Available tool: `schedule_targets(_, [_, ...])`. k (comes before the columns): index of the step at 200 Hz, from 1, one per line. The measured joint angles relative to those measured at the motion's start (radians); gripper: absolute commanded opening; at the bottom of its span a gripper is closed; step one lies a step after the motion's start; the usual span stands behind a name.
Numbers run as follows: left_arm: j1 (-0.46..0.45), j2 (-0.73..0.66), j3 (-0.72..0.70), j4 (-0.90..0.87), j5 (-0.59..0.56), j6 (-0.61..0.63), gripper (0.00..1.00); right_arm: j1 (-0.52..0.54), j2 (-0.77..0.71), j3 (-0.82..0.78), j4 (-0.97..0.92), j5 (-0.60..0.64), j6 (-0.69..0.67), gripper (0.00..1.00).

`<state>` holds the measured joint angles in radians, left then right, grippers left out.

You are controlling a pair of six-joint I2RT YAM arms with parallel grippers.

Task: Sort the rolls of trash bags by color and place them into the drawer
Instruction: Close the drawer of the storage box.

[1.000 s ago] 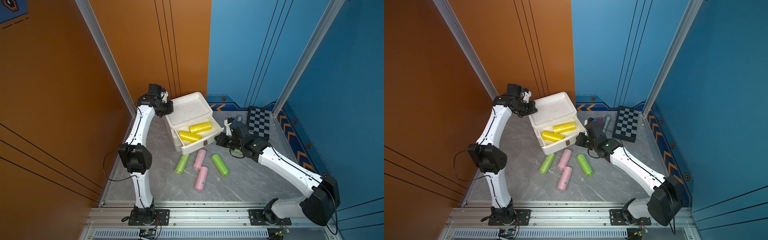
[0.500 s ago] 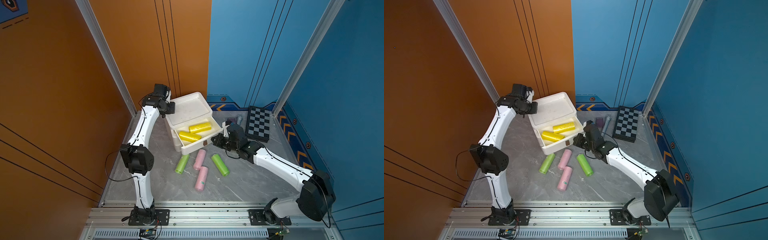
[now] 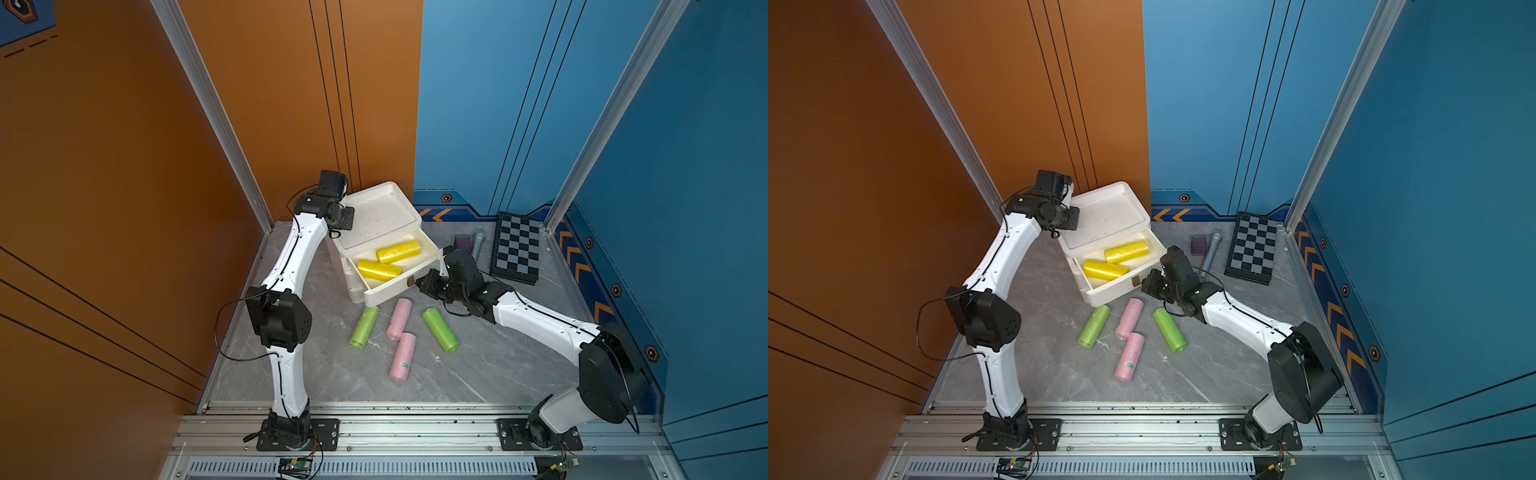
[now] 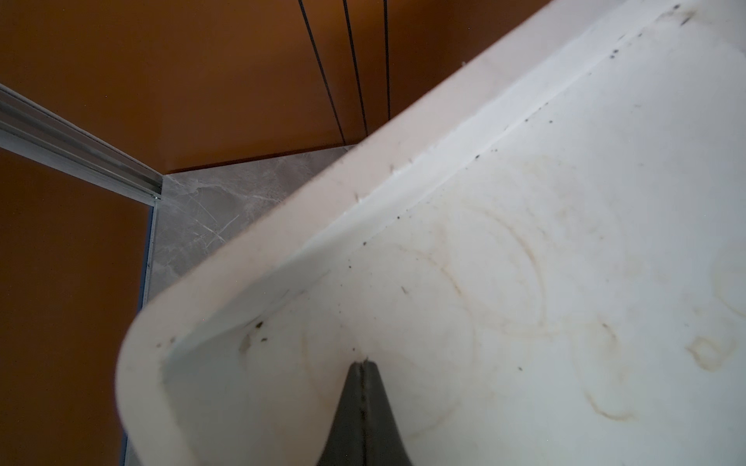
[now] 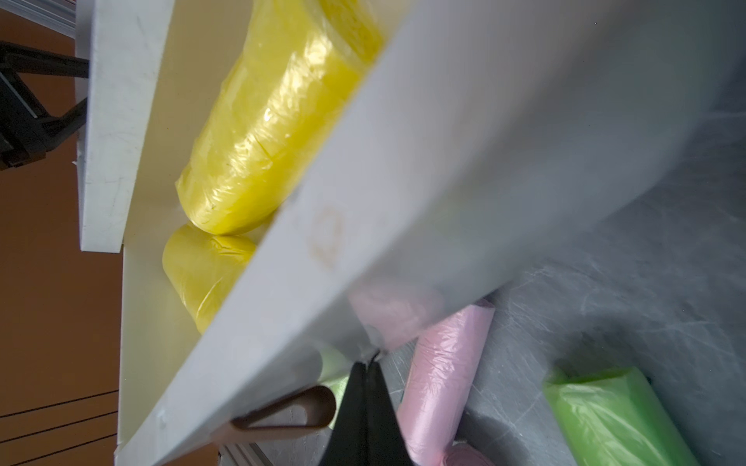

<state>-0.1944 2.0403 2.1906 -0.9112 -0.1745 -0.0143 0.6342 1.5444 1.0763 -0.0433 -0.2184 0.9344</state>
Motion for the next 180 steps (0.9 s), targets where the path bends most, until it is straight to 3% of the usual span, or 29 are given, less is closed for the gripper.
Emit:
schedule_targets(47, [-0.005,-0.002,-0.009,0.008,-0.020,0.001,0.00,0.038,-0.022,0.000,0.001,0.012,0.017,0.00])
schedule_targets(112, [-0.006,-0.002,-0.011,0.015,-0.026,0.000,0.00,0.125,-0.251,-0.047,-0.016,0.093,0.016,0.00])
schedule_targets(180, [-0.026,-0.006,-0.032,0.031,-0.071,0.016,0.00,0.114,-0.121,-0.046,-0.016,0.118,0.006,0.00])
